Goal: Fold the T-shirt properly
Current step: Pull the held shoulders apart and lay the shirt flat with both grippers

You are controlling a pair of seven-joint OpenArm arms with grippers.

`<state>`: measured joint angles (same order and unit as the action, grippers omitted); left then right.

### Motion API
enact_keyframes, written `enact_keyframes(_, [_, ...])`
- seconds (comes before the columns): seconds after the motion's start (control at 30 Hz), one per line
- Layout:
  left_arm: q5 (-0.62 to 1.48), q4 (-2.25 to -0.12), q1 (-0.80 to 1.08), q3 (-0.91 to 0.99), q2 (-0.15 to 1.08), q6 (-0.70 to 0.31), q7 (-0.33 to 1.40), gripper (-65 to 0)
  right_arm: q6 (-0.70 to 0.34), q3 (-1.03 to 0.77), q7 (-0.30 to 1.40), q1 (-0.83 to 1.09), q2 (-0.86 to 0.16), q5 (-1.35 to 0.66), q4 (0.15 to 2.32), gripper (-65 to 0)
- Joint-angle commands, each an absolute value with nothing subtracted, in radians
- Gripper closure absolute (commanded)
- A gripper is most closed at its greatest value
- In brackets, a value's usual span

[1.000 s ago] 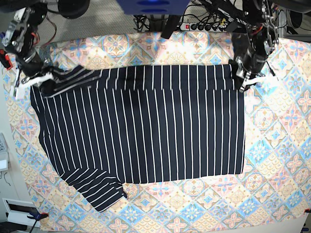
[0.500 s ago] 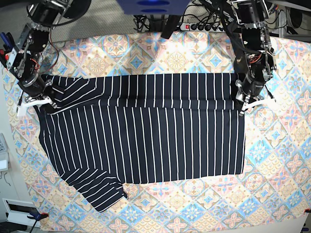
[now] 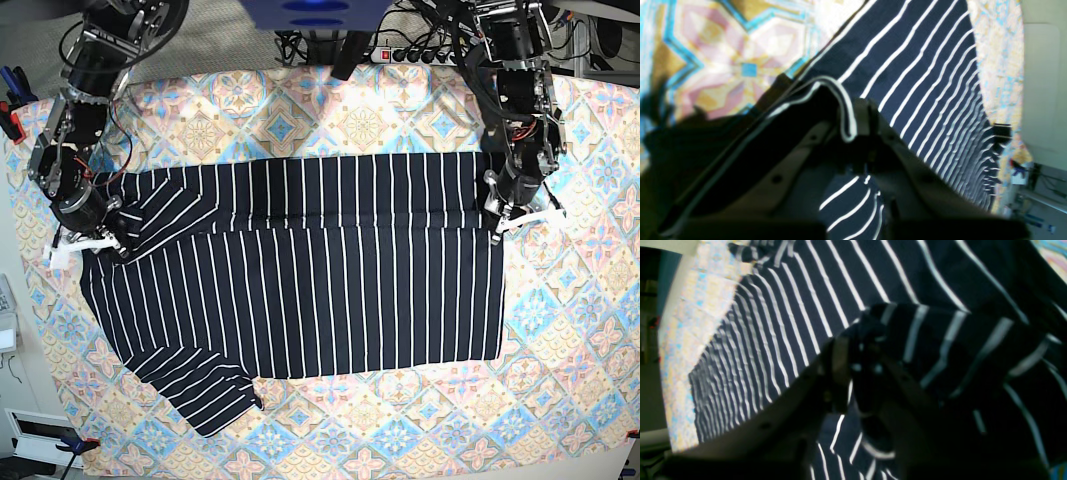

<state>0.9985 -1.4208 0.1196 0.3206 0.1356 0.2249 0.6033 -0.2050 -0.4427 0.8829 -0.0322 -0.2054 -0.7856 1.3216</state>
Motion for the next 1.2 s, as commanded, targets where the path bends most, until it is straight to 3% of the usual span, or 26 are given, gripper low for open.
enact_keyframes(0.0, [1.006,-1.435,0.108,0.326,0.148,0.214,0.599,-2.5,-0.214,-0.444,0.863,-0.053,-0.225,-0.803,1.339,-13.0])
enact_keyframes(0.17, [1.004,-1.435,0.114,0.325,0.148,0.223,0.599,-21.2,-0.214,-0.446,0.863,-0.028,-0.225,-0.803,1.389,-20.6])
enact_keyframes(0.23, [1.006,-1.435,0.116,0.325,0.148,0.223,0.599,-23.9,-0.214,-0.446,0.863,-0.004,-0.225,-0.803,1.422,-21.2])
enact_keyframes(0.43, [1.013,-1.471,0.153,0.335,0.153,0.223,0.599,-24.5,-0.214,-0.493,0.863,0.113,-0.239,-0.805,1.54,-21.0])
enact_keyframes(0.73, [1.13,-1.647,0.361,0.361,0.157,0.223,0.673,-24.1,-0.214,-0.576,0.866,0.302,-0.239,-0.809,1.604,-21.0])
enact_keyframes(1.17, [1.214,-1.583,0.472,0.361,0.133,0.223,0.668,-24.1,-0.214,-0.581,0.871,0.357,-0.239,-0.811,1.621,-21.0])
